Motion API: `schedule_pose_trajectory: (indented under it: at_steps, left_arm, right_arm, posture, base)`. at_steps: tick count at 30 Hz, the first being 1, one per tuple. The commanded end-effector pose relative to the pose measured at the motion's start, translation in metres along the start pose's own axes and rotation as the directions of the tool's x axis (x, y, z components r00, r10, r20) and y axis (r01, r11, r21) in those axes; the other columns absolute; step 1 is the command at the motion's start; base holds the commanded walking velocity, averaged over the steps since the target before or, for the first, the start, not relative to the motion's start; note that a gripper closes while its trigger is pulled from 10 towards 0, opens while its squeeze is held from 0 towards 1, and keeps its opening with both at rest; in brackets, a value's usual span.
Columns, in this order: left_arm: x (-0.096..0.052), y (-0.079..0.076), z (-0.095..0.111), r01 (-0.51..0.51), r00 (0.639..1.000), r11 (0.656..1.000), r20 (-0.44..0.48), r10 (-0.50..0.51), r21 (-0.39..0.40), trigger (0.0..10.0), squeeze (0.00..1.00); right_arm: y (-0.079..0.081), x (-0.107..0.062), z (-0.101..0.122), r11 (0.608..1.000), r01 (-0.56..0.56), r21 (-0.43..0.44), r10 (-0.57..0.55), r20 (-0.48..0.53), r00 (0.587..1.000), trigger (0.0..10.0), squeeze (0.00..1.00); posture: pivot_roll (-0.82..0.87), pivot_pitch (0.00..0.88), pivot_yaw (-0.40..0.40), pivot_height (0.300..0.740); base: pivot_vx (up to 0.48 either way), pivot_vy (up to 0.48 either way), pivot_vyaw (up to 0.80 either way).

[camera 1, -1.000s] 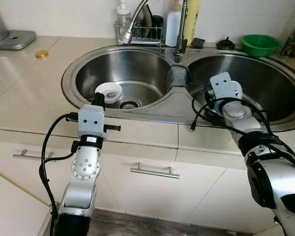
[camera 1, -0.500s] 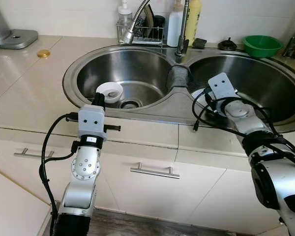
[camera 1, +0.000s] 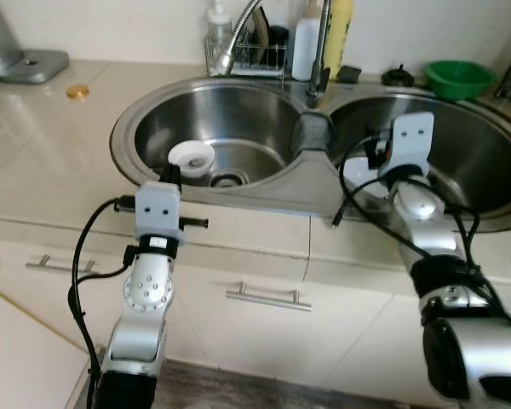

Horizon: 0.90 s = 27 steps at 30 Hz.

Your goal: Kitchen organization

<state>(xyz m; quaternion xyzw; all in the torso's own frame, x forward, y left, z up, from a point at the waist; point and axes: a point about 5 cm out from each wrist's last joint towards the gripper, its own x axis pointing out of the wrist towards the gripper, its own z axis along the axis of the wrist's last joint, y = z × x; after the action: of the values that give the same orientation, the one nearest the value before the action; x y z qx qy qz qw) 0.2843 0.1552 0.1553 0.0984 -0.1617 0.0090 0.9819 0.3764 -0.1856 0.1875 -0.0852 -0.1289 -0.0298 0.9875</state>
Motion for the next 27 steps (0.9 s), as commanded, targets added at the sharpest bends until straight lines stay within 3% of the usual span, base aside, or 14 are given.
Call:
schedule_pose_trajectory:
  at_steps: [1, 5, 7, 11, 15, 27]
  left_arm:
    - [0.000, 0.000, 0.001, 0.000, 1.000, 1.000, -0.001, 0.000, -0.011, 10.0, 0.00]
    - [0.000, -0.001, 0.003, 0.009, 1.000, 1.000, 0.009, -0.009, -0.018, 10.0, 0.00]
    - [0.000, 0.000, 0.003, 0.014, 1.000, 1.000, 0.006, -0.014, -0.015, 10.0, 0.00]
    - [-0.001, 0.001, 0.004, 0.018, 1.000, 1.000, 0.011, -0.018, -0.014, 10.0, 0.00]
    - [-0.001, 0.002, 0.003, 0.021, 1.000, 1.000, 0.011, -0.021, -0.012, 10.0, 0.00]
    - [-0.002, 0.000, 0.003, 0.033, 0.999, 0.999, 0.013, -0.032, -0.011, 10.0, 0.00]
  right_arm:
    - [0.003, -0.004, 0.010, 1.000, 0.003, 0.017, -0.005, 0.074, 0.997, 10.0, 0.00]
    - [0.012, -0.020, 0.018, 1.000, -0.026, 0.014, 0.024, 0.155, 0.988, 10.0, 0.00]
    - [0.019, -0.037, 0.024, 0.998, -0.068, -0.020, 0.070, 0.204, 0.976, 10.0, 0.00]
    - [0.021, -0.054, 0.028, 0.991, -0.114, -0.069, 0.127, 0.231, 0.965, 10.0, 0.00]
    - [0.020, -0.065, 0.039, 0.991, -0.120, -0.063, 0.133, 0.276, 0.952, 10.0, 0.00]
    - [0.028, -0.073, 0.033, 0.994, -0.111, -0.023, 0.113, 0.230, 0.967, 10.0, 0.00]
  posture:
    - [0.03, 0.024, 0.004, 0.740]
    - [0.03, 0.024, 0.004, 0.740]
    - [0.03, 0.024, 0.007, 0.740]
    - [0.03, 0.025, 0.006, 0.740]
    - [0.01, 0.021, 0.005, 0.740]
    - [0.03, 0.010, 0.006, 0.740]
  base:
    - [0.000, 0.000, 0.00]
    - [0.000, 0.000, 0.00]
    - [0.000, 0.000, 0.00]
    - [0.000, 0.215, 0.00]
    - [0.000, 0.315, 0.00]
    - [0.000, 0.312, 0.00]
